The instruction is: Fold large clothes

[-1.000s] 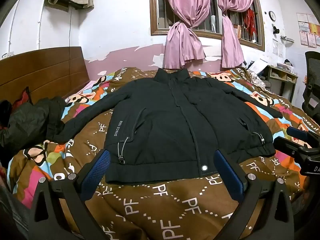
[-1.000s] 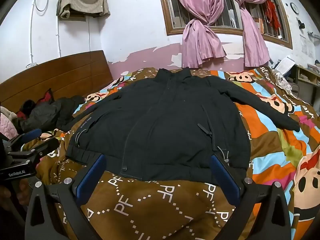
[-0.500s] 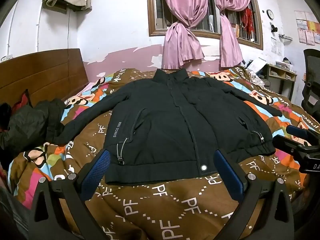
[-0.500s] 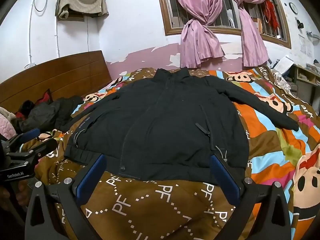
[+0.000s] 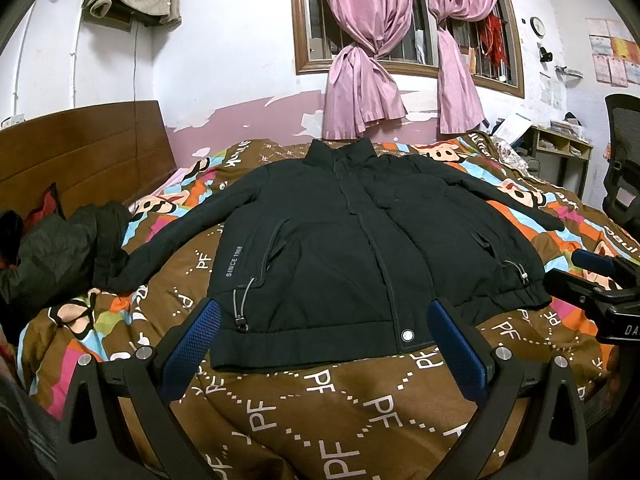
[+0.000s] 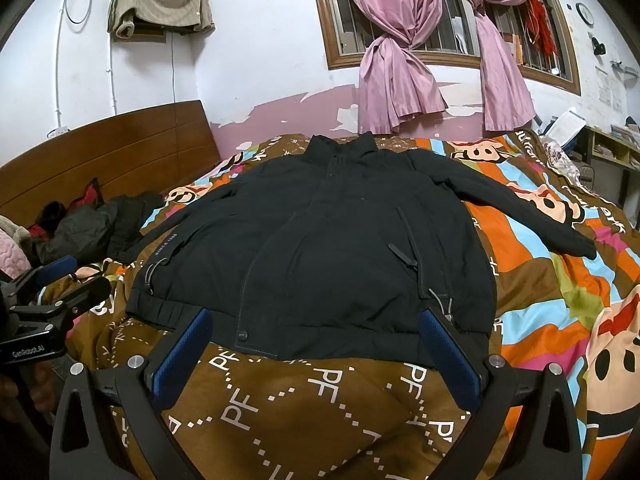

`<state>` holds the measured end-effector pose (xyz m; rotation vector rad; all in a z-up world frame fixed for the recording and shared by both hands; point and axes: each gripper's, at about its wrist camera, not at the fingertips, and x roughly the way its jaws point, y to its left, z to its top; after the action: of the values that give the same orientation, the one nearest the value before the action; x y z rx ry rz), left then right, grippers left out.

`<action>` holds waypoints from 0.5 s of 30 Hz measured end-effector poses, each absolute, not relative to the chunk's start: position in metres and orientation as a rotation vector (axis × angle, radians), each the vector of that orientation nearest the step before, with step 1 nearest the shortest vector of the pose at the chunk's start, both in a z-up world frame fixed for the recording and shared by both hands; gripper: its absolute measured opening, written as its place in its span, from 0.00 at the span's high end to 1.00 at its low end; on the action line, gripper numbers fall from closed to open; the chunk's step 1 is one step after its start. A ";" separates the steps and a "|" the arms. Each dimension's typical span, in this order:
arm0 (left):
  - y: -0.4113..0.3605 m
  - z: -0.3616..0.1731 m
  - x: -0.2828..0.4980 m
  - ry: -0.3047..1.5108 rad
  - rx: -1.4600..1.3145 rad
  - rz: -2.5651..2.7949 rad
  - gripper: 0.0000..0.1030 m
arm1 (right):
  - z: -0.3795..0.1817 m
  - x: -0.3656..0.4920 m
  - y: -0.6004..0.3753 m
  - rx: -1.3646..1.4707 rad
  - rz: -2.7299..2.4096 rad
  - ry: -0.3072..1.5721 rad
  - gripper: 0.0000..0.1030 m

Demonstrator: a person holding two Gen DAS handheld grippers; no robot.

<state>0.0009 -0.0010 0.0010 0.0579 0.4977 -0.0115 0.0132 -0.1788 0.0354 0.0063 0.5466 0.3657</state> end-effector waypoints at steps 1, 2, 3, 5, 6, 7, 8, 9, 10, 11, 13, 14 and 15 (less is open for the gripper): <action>-0.002 0.001 0.001 0.497 0.060 -0.012 0.02 | 0.035 0.013 -0.179 0.007 0.366 0.547 0.00; -0.002 0.001 0.000 0.495 0.063 -0.012 0.02 | 0.035 0.013 -0.179 0.007 0.366 0.547 0.00; -0.001 0.000 0.000 0.494 0.065 -0.012 0.02 | 0.035 0.013 -0.180 0.007 0.366 0.547 0.00; -0.001 -0.001 0.000 0.494 0.068 -0.012 0.02 | 0.035 0.013 -0.179 0.006 0.366 0.547 0.00; -0.001 -0.001 0.000 0.494 0.068 -0.012 0.02 | 0.035 0.013 -0.179 0.007 0.366 0.547 0.00; -0.001 -0.001 0.001 0.495 0.068 -0.011 0.02 | 0.035 0.014 -0.180 0.007 0.366 0.548 0.00; -0.002 -0.001 0.000 0.494 0.070 -0.010 0.02 | 0.035 0.014 -0.180 0.007 0.366 0.548 0.00; -0.002 -0.002 0.000 0.493 0.071 -0.011 0.02 | 0.035 0.014 -0.180 0.006 0.366 0.548 0.00; -0.002 -0.002 0.000 0.493 0.071 -0.011 0.02 | 0.035 0.014 -0.180 0.006 0.366 0.548 0.00; -0.002 -0.002 -0.001 0.492 0.072 -0.011 0.02 | 0.035 0.014 -0.180 0.007 0.367 0.548 0.00; 0.001 -0.003 0.001 0.493 0.072 -0.011 0.02 | 0.035 0.014 -0.180 0.006 0.366 0.548 0.00; 0.001 -0.003 0.001 0.492 0.072 -0.012 0.02 | 0.035 0.014 -0.180 0.006 0.366 0.549 0.00; 0.002 -0.003 0.001 0.493 0.072 -0.012 0.02 | 0.035 0.014 -0.180 0.006 0.366 0.549 0.00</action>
<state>0.0015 0.0022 -0.0028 0.0724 0.4925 -0.0117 0.0138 -0.1802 0.0347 0.0063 0.5493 0.3656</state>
